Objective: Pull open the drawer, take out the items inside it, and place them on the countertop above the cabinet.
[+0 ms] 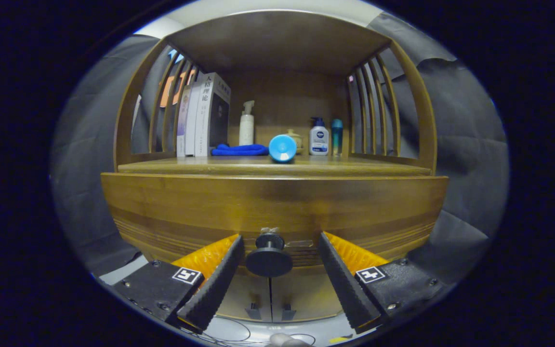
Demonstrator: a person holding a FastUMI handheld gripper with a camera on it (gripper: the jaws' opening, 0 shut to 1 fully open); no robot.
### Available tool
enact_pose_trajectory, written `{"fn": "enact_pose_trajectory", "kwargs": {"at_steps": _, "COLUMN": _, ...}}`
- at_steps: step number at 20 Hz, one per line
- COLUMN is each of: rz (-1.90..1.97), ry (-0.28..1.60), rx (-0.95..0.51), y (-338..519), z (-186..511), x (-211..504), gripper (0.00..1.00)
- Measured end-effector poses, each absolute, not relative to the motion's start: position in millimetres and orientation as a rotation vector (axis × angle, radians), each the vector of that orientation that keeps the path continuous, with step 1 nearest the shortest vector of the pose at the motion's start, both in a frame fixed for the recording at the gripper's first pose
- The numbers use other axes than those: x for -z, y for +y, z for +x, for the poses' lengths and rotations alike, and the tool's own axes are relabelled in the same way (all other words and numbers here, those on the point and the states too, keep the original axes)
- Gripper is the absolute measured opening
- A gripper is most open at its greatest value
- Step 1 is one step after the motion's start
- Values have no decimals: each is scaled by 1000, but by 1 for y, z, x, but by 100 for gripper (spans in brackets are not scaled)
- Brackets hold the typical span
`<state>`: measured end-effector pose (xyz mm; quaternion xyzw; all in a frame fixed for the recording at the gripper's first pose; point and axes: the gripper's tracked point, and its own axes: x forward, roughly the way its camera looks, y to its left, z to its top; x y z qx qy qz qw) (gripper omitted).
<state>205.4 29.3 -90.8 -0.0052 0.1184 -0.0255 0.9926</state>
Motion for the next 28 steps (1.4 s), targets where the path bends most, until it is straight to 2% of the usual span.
{"fn": "enact_pose_trajectory", "kwargs": {"at_steps": 9, "rz": -11, "ry": 271, "rx": 39, "y": 29, "z": 217, "x": 92, "gripper": 100}}
{"fn": "enact_pose_trajectory", "kwargs": {"at_steps": 12, "rz": 51, "ry": 208, "rx": 23, "y": 27, "z": 180, "x": 79, "gripper": 100}}
{"fn": "enact_pose_trajectory", "kwargs": {"at_steps": 20, "rz": -69, "ry": 89, "rx": 2, "y": 1, "z": 65, "x": 22, "gripper": 100}}
{"fn": "enact_pose_trajectory", "kwargs": {"at_steps": 23, "rz": -38, "ry": 21, "rx": 28, "y": -6, "z": 48, "x": -2, "gripper": 100}}
{"fn": "enact_pose_trajectory", "kwargs": {"at_steps": 28, "rz": -6, "ry": 24, "rx": 13, "y": -8, "z": 46, "x": -8, "gripper": 100}}
